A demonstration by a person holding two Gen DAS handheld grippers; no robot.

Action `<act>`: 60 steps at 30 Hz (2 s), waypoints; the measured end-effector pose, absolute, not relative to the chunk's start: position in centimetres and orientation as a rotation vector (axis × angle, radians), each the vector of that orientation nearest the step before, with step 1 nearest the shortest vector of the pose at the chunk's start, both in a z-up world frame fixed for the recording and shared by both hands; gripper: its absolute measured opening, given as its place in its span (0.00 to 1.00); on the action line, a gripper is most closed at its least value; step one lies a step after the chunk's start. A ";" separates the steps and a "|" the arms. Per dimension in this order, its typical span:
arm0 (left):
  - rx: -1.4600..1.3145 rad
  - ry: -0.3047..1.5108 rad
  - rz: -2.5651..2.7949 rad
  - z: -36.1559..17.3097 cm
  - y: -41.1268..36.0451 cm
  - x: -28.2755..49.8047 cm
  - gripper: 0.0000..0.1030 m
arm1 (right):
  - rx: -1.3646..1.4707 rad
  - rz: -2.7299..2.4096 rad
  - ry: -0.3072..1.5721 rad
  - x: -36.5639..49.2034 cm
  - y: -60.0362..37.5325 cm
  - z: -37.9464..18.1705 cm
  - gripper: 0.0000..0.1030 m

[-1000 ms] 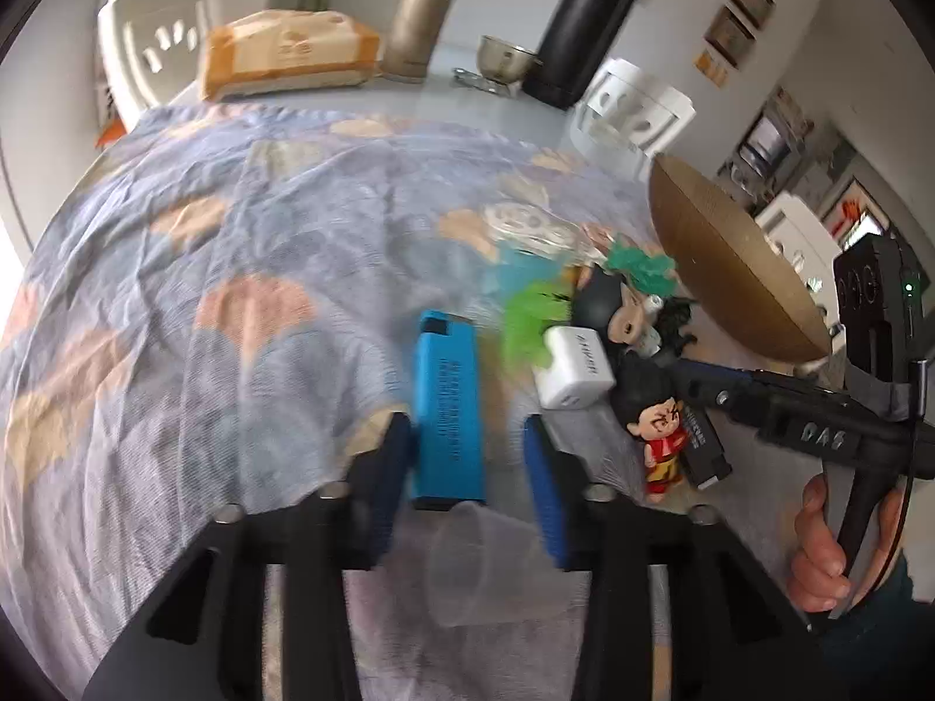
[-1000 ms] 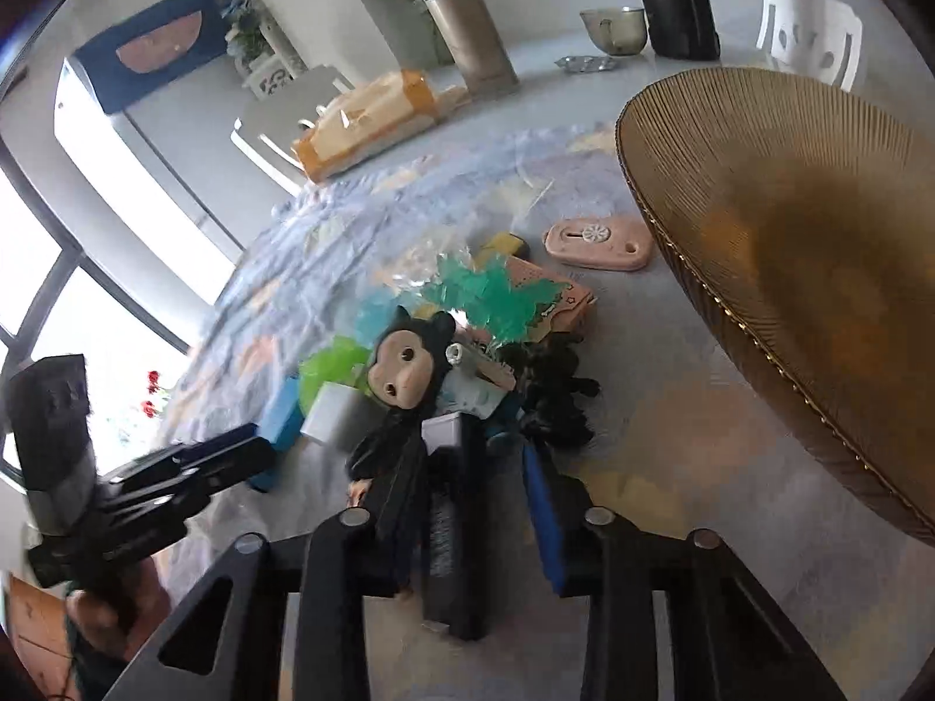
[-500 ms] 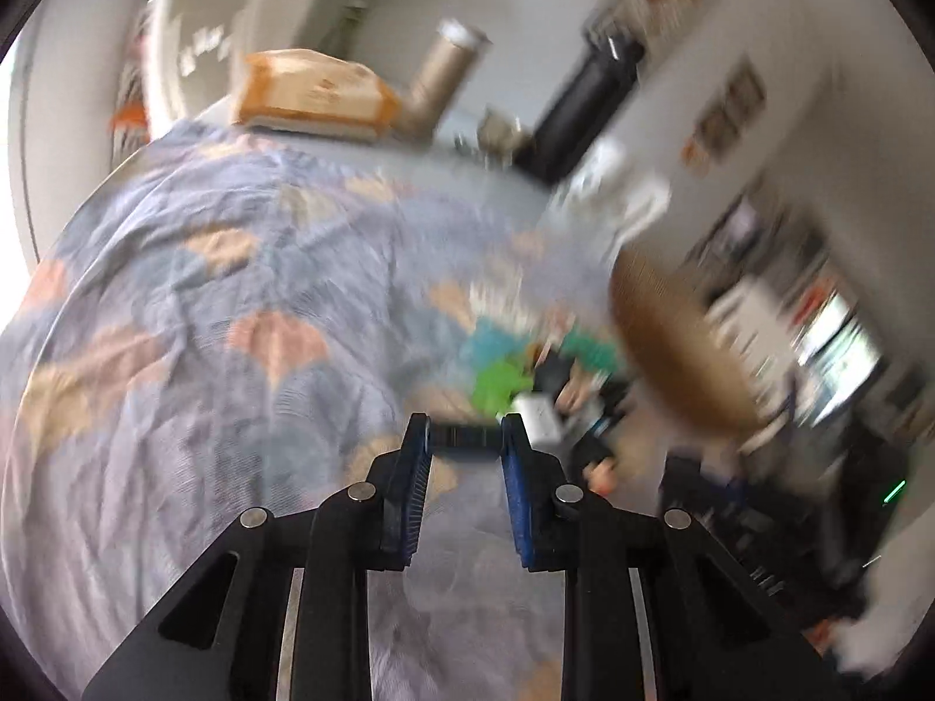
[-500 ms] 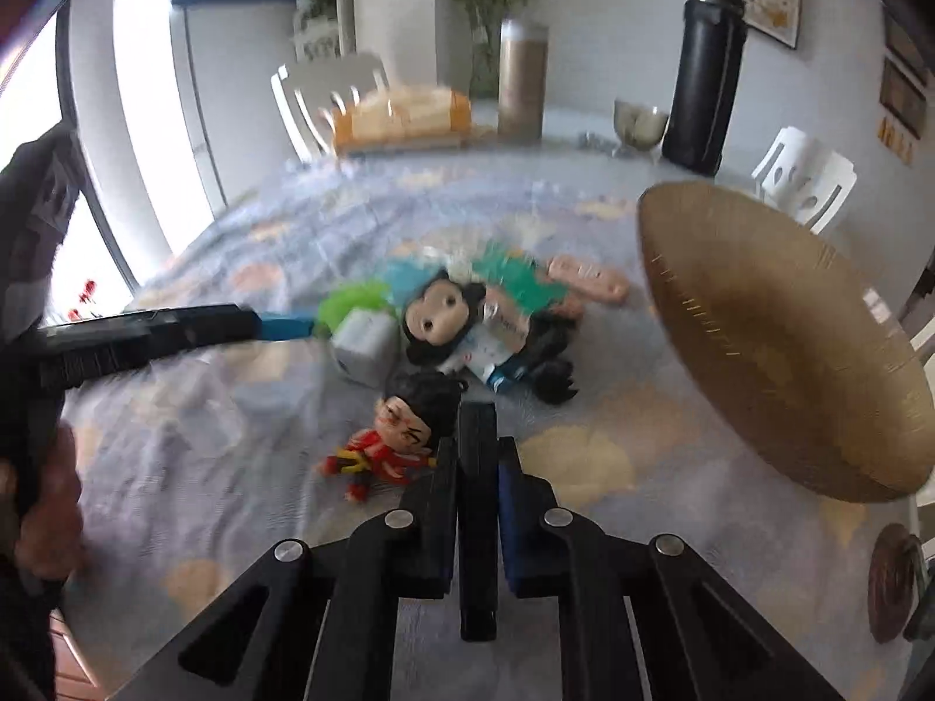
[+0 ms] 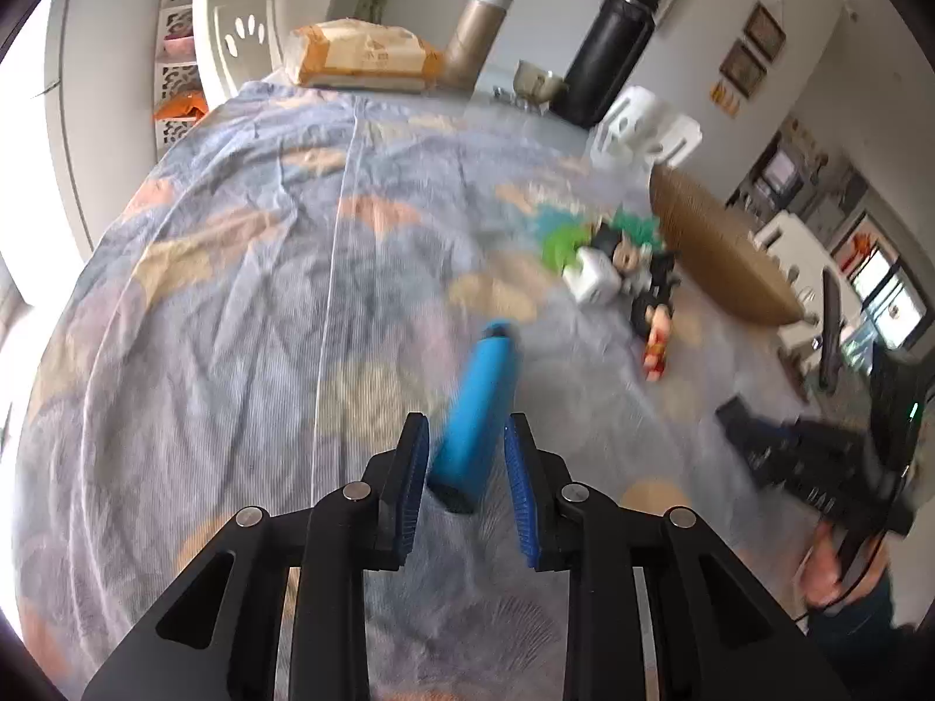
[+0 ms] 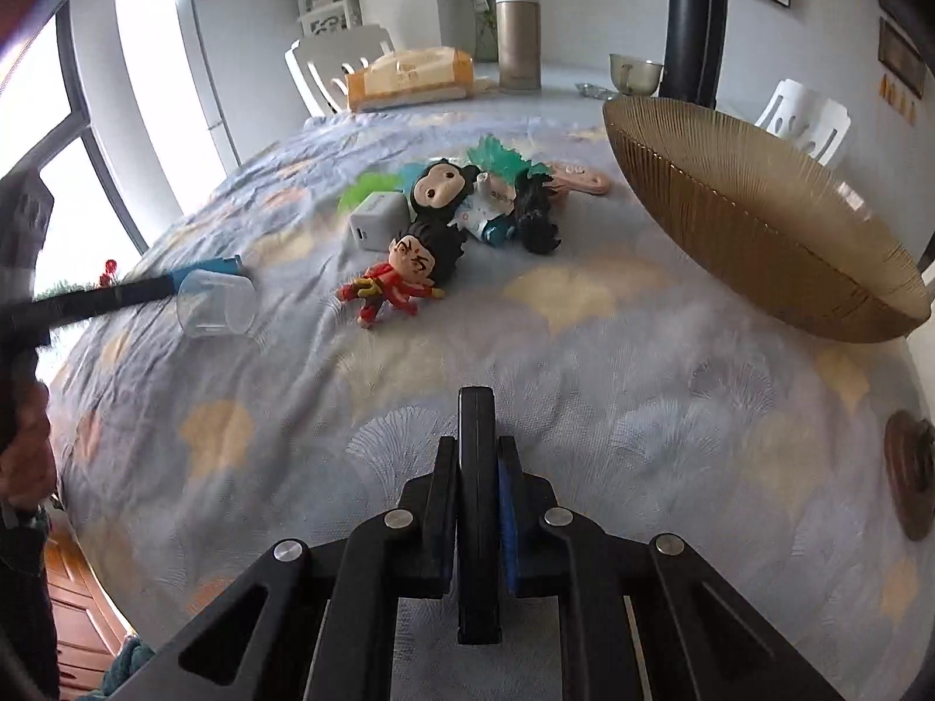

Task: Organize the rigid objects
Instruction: 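Carry the blue lighter and black USB stick into the amber bowl and release both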

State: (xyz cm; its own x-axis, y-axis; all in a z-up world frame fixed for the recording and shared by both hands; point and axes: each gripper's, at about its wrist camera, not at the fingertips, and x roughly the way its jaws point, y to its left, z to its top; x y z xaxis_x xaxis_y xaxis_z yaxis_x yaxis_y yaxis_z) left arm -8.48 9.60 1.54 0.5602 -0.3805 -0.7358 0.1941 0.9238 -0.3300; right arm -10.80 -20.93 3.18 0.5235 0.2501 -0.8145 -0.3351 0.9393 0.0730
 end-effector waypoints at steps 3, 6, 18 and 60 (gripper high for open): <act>-0.190 0.925 -0.298 1.4 9.7 -8.4 0.37 | -0.080 0.350 0.964 -10.7 -21.1 3.2 0.12; -0.129 0.958 -0.254 1.5 9.0 -7.3 0.43 | -0.069 0.352 0.970 -10.6 -21.1 3.2 0.16; 0.046 0.984 -0.224 1.7 6.6 -6.7 0.24 | -0.021 0.326 0.971 -12.0 -22.6 3.3 0.58; -0.145 0.849 -0.605 8.6 -19.6 3.7 0.22 | 0.303 0.020 0.936 -1.7 -36.6 11.4 0.11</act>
State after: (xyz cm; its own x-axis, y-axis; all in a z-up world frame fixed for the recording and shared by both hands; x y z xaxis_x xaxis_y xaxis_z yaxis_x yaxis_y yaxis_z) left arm 3.66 -19.56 8.59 0.5050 -0.5559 -0.6603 0.4434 0.8234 -0.3541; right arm -1.70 -36.61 11.40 0.5961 0.1479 -0.7891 0.1138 0.9574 0.2653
